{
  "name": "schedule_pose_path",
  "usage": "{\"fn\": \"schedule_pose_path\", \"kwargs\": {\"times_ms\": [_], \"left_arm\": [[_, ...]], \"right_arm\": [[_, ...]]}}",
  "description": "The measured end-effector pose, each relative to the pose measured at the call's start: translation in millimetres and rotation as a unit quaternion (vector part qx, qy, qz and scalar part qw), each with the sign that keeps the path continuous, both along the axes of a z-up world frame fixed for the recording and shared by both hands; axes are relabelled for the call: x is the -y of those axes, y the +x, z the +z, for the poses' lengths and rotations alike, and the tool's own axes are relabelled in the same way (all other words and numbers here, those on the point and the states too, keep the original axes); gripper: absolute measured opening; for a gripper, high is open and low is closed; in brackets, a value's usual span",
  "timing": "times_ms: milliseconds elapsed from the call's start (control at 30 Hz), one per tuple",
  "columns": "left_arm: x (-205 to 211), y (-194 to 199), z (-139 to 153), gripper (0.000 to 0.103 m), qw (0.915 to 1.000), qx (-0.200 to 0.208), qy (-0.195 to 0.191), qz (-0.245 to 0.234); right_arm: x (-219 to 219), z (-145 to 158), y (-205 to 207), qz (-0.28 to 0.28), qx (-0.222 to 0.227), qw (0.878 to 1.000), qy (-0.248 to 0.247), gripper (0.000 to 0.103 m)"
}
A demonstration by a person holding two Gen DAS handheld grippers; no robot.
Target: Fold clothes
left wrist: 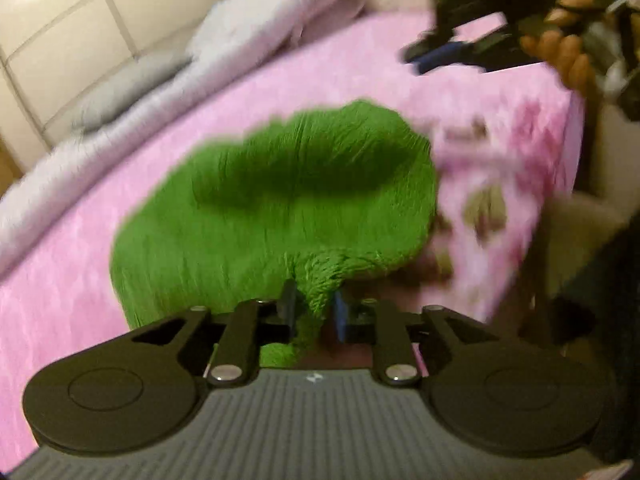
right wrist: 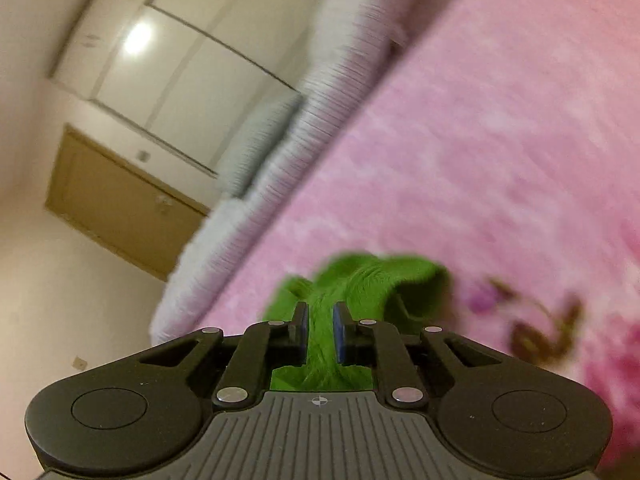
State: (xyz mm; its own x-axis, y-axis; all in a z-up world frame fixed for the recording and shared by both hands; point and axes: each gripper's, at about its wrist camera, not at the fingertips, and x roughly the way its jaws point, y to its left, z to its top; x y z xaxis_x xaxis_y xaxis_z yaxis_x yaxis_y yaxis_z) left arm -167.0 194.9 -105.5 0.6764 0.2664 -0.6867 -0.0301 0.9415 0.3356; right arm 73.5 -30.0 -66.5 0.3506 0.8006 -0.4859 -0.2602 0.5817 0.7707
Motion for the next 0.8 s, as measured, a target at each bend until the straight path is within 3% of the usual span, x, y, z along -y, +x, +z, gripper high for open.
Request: {"fn": "schedule_pose_path", "kwargs": {"times_ms": [67, 133, 200, 233, 333, 367, 400, 433, 500, 600, 700, 800], "left_arm": [[5, -5, -13, 0.021, 0.9993, 0.001, 0.025, 0.027], [11, -9, -23, 0.029, 0.9975, 0.007, 0.053, 0.046], [18, -11, -30, 0.031, 0.9952, 0.013, 0.085, 0.046], [20, -9, -35, 0.032, 0.9935, 0.011, 0.107, 0.038], [27, 3, -49, 0.028, 0.9843, -0.024, 0.175, -0.011], [30, 7, -53, 0.022, 0.9793, -0.039, 0.196, -0.03], [32, 12, -58, 0.008, 0.9732, -0.054, 0.218, -0.049], [32, 17, -54, 0.008, 0.9725, -0.063, 0.215, -0.063], [27, 29, -34, 0.006, 0.9797, -0.072, 0.169, -0.081], [9, 60, 25, 0.005, 0.9913, -0.046, 0.062, -0.106], [-12, 103, 95, 0.005, 0.9928, 0.006, -0.019, -0.118], [-42, 149, 177, 0.004, 0.9874, 0.091, -0.103, -0.078]], "right_arm": [[14, -22, -4, 0.004, -0.036, 0.999, -0.036, 0.014], [16, -43, -8, 0.013, -0.072, 0.996, -0.05, 0.023], [18, -55, -11, 0.021, -0.091, 0.994, -0.055, 0.072], [19, -55, -14, 0.025, -0.087, 0.995, -0.05, 0.078], [20, -51, -15, 0.031, -0.071, 0.996, -0.051, 0.081], [20, -50, -14, 0.027, -0.066, 0.996, -0.056, 0.081], [20, -50, -12, 0.024, -0.06, 0.996, -0.061, 0.081], [25, -49, -9, 0.012, -0.061, 0.996, -0.061, 0.081], [37, -47, -4, -0.014, -0.067, 0.996, -0.057, 0.081], [64, -45, 9, -0.061, -0.074, 0.994, -0.043, 0.081], [85, -40, 21, -0.105, -0.072, 0.991, -0.031, 0.081], [91, -34, 32, -0.133, -0.069, 0.989, -0.009, 0.081]]}}
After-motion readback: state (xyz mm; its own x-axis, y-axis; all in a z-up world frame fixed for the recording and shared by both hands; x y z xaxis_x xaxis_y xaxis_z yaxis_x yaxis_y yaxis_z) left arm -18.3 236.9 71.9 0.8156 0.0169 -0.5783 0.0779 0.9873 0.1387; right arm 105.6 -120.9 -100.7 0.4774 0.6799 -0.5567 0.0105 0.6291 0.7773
